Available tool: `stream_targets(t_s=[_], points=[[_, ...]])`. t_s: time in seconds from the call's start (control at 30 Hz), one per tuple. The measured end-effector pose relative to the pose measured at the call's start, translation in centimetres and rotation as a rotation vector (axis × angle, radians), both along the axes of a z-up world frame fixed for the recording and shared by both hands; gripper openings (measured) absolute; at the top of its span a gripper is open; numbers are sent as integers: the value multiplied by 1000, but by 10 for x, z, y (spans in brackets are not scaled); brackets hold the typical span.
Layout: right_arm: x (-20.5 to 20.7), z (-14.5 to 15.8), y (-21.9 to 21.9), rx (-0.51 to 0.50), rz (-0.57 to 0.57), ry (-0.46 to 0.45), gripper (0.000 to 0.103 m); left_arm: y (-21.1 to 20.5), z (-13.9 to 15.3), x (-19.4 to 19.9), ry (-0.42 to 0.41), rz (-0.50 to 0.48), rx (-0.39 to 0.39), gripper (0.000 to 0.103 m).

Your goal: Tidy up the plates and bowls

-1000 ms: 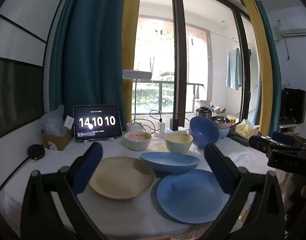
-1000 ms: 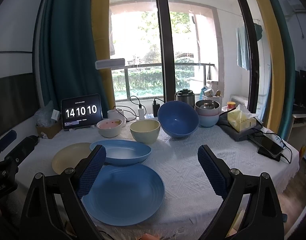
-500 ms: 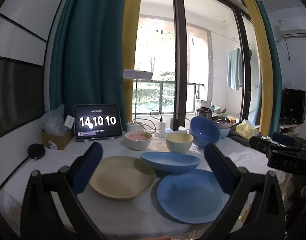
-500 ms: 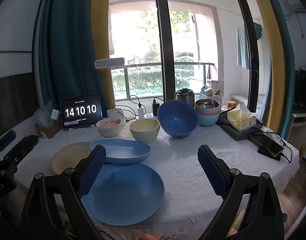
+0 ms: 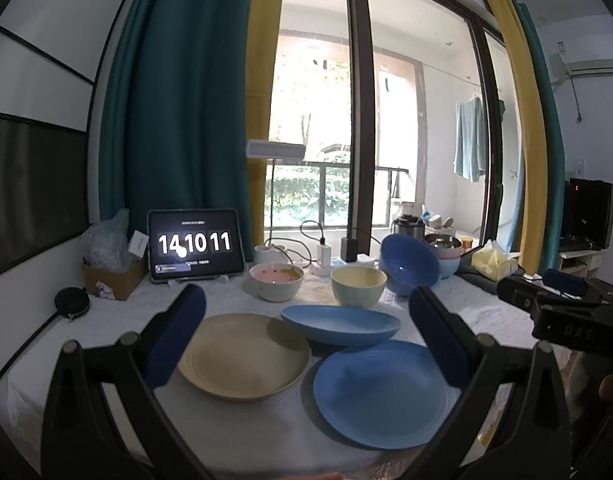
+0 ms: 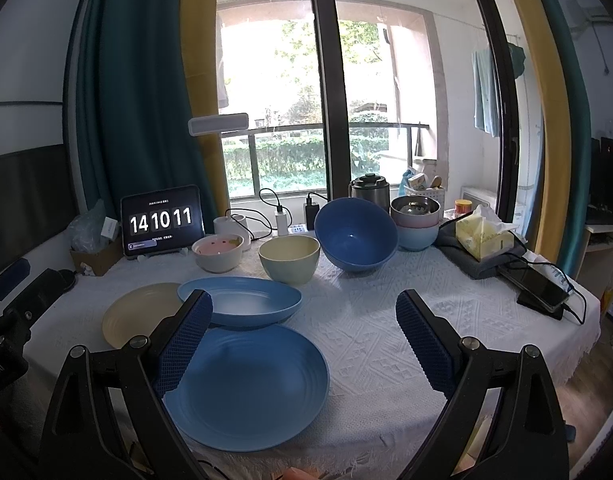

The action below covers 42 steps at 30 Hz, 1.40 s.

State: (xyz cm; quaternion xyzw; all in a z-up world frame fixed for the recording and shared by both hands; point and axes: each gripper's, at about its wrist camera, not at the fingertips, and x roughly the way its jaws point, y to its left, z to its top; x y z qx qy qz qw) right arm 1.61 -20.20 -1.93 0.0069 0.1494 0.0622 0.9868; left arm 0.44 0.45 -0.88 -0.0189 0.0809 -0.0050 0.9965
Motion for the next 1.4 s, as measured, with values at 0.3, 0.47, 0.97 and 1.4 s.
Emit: stream_targets(t_s=[0.3, 0.47, 0.97, 1.4], points=[[2, -3, 0, 1, 2, 9, 96, 0, 0, 0, 3, 0, -2, 102], [6, -2, 1, 4, 5, 19, 96, -2, -1, 5, 11, 2, -3, 102], [55, -21, 2, -3, 37, 106, 94, 5, -17, 64, 101, 26, -19, 102], [117, -47, 10, 34, 95, 243, 78, 14, -47, 125, 217, 26, -29, 101]])
